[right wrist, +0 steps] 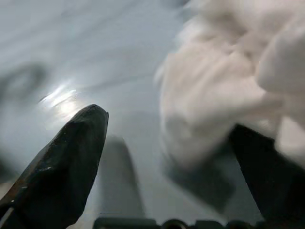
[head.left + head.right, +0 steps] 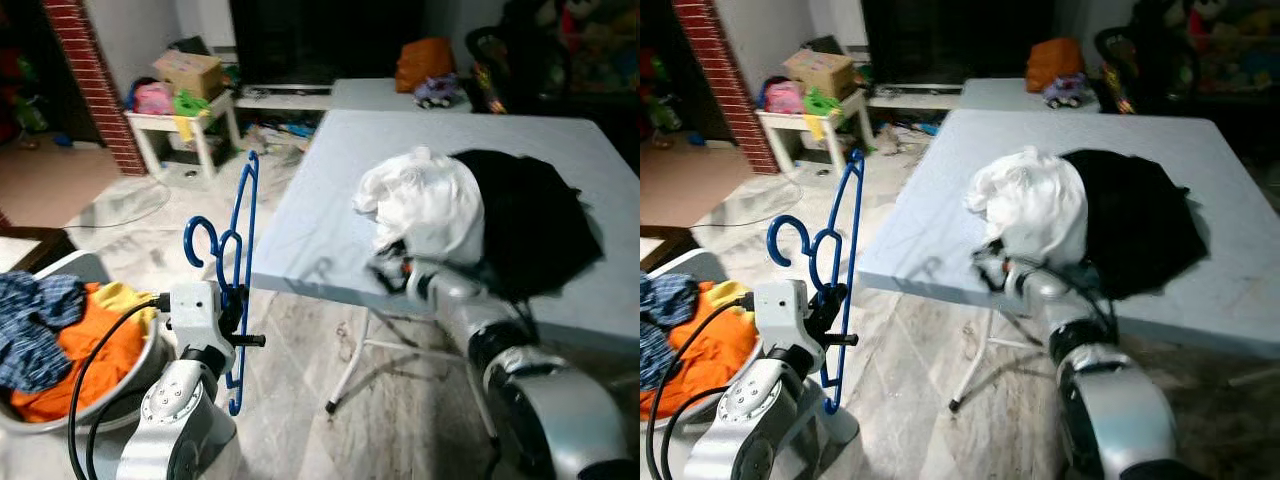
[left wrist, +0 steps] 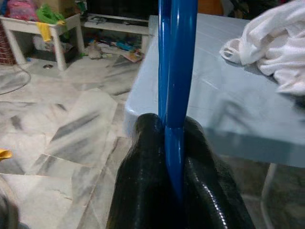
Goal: Hang hanger
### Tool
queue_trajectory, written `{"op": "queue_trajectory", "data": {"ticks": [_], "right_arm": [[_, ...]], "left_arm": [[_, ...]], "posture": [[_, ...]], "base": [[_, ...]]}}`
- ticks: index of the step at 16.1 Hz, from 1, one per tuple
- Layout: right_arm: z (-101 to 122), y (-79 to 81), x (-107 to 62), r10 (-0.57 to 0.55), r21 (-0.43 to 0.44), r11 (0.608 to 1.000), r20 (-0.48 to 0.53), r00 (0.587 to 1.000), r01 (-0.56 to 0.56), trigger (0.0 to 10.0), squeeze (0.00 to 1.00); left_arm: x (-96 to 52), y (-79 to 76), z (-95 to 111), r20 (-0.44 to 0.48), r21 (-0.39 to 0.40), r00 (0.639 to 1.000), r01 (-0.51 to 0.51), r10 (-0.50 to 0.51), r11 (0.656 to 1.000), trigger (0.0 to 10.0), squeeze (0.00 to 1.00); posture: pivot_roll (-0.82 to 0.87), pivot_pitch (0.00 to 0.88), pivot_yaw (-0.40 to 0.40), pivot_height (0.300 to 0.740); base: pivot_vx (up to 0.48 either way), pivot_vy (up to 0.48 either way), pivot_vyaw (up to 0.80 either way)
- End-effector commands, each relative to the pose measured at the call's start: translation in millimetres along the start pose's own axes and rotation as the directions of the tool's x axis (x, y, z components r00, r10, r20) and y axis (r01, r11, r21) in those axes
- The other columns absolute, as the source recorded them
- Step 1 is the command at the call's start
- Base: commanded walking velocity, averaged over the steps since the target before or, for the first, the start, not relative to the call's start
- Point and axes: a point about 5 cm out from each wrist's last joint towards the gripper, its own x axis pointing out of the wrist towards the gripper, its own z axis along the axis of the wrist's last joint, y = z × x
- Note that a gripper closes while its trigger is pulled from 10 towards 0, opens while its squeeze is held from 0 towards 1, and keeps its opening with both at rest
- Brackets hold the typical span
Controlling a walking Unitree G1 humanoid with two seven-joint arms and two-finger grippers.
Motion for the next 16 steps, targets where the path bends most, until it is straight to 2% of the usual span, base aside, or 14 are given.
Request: {"op": "queue_trajectory", "data": {"ticks": [1,3,4,5,7,8,9,10,12,13,14,16], "right_arm": [[32,-5.0,1.1,-0.062,0.03,0.998,0.12,0.991,0.059,10.0,1.0],[52,-15.0,-1.1,-0.19,0.021,0.982,0.2,0.961,0.189,10.0,1.0],[58,-15.1,-1.3,-0.197,0.051,0.98,0.218,0.956,0.191,10.0,1.0],[61,-8.6,0.3,-0.152,0.087,0.987,0.225,0.962,0.136,10.0,1.0],[60,2.1,2.3,-0.06,0.06,0.997,0.226,0.972,0.047,10.0,1.0],[53,14.1,3.5,0.087,-0.006,0.996,0.202,0.976,-0.087,10.0,1.0],[48,19.1,3.4,0.16,-0.038,0.987,0.18,0.97,-0.156,10.0,1.0],[40,24.8,2.4,0.259,-0.066,0.965,0.153,0.954,-0.252,10.0,1.0],[16,28.6,-4.7,0.455,-0.196,0.877,0.044,0.889,-0.439,10.0,1.0],[9,27.5,-7.9,0.505,-0.212,0.845,0.017,0.863,-0.49,10.0,1.0],[7,25.2,-13.8,0.578,-0.218,0.799,0.024,0.815,-0.56,10.0,1.0],[12,20.9,-21.2,0.629,-0.248,0.763,0.069,0.775,-0.597,10.0,1.0]], "left_arm": [[0.3,-1.5,6,0.02,0.007,1.0,0.004,-0.004,1.0,10.0,0.0],[0.3,-1.7,5,0.02,0.005,1.0,0.0,0.0,1.0,10.0,0.0],[0.2,-1.6,5,0.021,0.004,1.0,-0.002,0.002,1.0,10.0,0.0],[0.1,-1.5,5,0.021,0.002,1.0,-0.005,0.005,1.0,10.0,0.0],[1.0,-2.2,5,0.023,0.0,1.0,-0.006,0.006,1.0,10.0,0.0],[2.1,-2.1,5,0.023,-0.002,1.0,-0.007,0.007,1.0,10.0,0.0],[2.4,-1.8,5,0.023,-0.002,1.0,-0.007,0.007,1.0,10.0,0.0],[3.1,-1.5,4,0.021,-0.002,1.0,-0.007,0.007,1.0,10.0,0.0],[5.2,-3.1,4,0.02,-0.002,1.0,0.001,-0.001,1.0,10.0,0.0],[6.5,-3.9,4,0.021,-0.003,1.0,0.005,-0.005,1.0,10.0,0.0],[8.2,-4.5,4,0.022,-0.004,1.0,0.009,-0.009,1.0,10.0,0.0],[9.9,-4.6,5,0.025,-0.003,1.0,0.014,-0.014,1.0,10.0,0.0]], "posture": [[0.05,0.0,0.04,0.74],[0.05,0.0,0.035,0.74],[0.05,0.0,0.033,0.74],[0.05,0.0,0.033,0.74],[0.05,0.0,0.029,0.74],[0.04,0.0,0.029,0.74],[0.04,0.0,0.031,0.74],[0.03,0.0,0.033,0.74],[0.02,0.0,0.039,0.74],[0.01,0.0,0.042,0.74],[0.0,0.0,0.047,0.74],[0.0,0.0,0.051,0.74]], "base": [[0.0,0.0,0.0],[0.0,0.0,0.0],[0.0,0.0,0.0],[0.0,0.0,0.0],[0.0,0.0,0.0],[0.0,0.0,0.0],[0.0,0.0,0.0],[0.0,0.0,0.0],[0.0,0.0,0.0],[0.0,0.0,0.0],[0.0,0.0,0.0],[0.0,0.0,0.0]]}}
